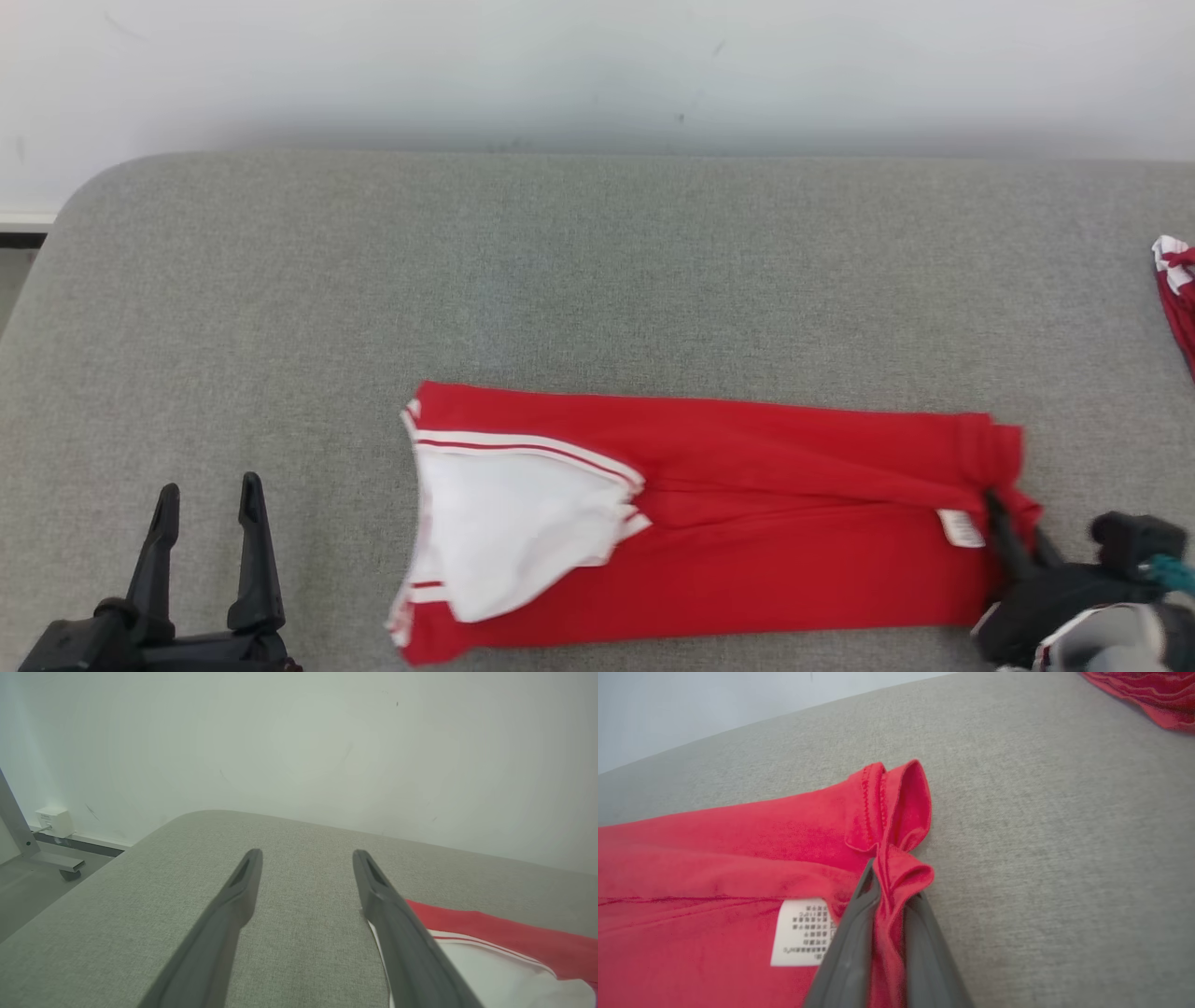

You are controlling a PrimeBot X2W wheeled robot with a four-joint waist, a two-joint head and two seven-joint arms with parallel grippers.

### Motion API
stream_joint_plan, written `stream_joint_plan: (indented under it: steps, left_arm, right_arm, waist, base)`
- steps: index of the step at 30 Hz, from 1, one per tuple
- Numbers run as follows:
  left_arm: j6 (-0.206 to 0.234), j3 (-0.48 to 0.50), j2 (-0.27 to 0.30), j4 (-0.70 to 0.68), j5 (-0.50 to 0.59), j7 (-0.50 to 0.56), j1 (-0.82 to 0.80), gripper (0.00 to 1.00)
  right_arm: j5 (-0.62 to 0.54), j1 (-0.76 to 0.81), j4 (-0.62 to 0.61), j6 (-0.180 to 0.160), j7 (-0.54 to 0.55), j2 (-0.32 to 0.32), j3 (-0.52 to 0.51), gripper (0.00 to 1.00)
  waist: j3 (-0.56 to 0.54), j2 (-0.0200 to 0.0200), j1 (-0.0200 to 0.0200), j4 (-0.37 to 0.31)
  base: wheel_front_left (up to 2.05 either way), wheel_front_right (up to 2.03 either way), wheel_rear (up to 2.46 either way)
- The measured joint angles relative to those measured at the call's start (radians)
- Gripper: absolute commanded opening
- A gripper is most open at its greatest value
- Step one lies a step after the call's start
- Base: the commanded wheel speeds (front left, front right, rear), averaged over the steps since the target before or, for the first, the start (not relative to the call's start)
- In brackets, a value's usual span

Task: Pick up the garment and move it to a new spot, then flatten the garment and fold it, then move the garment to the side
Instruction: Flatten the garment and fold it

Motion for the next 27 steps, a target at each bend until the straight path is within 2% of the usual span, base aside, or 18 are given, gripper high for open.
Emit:
stream_joint_plan:
  steps: [3, 10, 13, 18, 27]
  left_arm:
    - [-0.002, 0.0, 0.0, 0.002, 0.008, 0.0, 0.007, 1.0]
    - [-0.002, -0.01, -0.001, 0.006, 0.014, 0.0, 0.026, 1.0]
    - [-0.002, -0.014, -0.001, 0.007, 0.014, 0.0, 0.042, 1.0]
    - [0.001, -0.022, -0.002, 0.003, 0.012, 0.0, 0.05, 1.0]
    - [0.007, -0.04, -0.002, 0.003, 0.002, 0.0, 0.063, 1.0]
  right_arm:
    - [0.016, -0.01, 0.023, 0.0, -0.009, -0.047, -0.032, 0.0]
    - [0.031, -0.015, 0.079, 0.0, -0.019, -0.205, -0.121, 0.0]
    - [0.031, -0.018, 0.085, 0.0, -0.019, -0.234, -0.143, 0.0]
    - [0.029, -0.029, 0.045, 0.0, -0.008, -0.222, -0.11, 0.0]
    - [0.005, -0.005, -0.137, 0.0, 0.03, -0.097, -0.049, 0.0]
  waist:
    - [-0.015, 0.0, 0.0, -0.004]
    - [-0.052, 0.0, 0.0, -0.012]
    - [-0.064, 0.0, 0.0, -0.018]
    - [-0.079, 0.0, 0.0, -0.033]
    - [-0.094, 0.0, 0.0, -0.04]
  base:
    - [0.0, 0.0, 0.0]
    - [0.0, 0.0, 0.0]
    - [0.0, 0.0, 0.0]
    - [0.0, 0.0, 0.0]
    - [0.0, 0.0, 0.0]
